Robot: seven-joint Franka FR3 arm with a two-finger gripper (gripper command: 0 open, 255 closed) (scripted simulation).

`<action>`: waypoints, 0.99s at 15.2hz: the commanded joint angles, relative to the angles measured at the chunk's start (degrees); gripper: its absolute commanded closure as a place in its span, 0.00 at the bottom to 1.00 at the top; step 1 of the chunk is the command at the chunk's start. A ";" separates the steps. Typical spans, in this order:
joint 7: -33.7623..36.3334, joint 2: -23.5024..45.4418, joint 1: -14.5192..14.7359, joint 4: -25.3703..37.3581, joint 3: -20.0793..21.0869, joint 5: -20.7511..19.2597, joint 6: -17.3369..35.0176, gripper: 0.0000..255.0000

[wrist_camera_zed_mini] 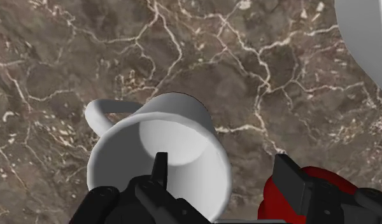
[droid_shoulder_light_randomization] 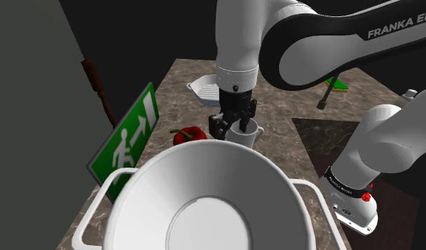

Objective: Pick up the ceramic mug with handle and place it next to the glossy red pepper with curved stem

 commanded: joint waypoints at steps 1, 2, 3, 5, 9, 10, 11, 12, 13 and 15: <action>0.00 0.00 0.00 0.00 0.00 0.00 0.00 0.00; 0.00 0.00 0.00 0.00 0.00 0.00 0.00 0.00; 0.00 0.00 0.00 0.00 0.00 0.00 0.00 0.00; -0.01 -0.50 -0.11 3.45 -0.67 -0.26 -3.92 0.00; 0.07 -0.64 -0.26 6.76 -1.18 -0.57 -7.36 0.00; 0.08 -0.64 -0.26 6.76 -1.18 -0.57 -7.36 0.00; 0.08 -0.63 -0.26 6.77 -1.17 -0.57 -7.36 0.00; 0.08 -0.63 -0.26 6.77 -1.17 -0.57 -7.36 0.00; 0.08 -0.63 -0.26 6.77 -1.17 -0.57 -7.36 0.00; 0.08 -0.64 -0.26 6.75 -1.17 -0.57 -7.35 0.00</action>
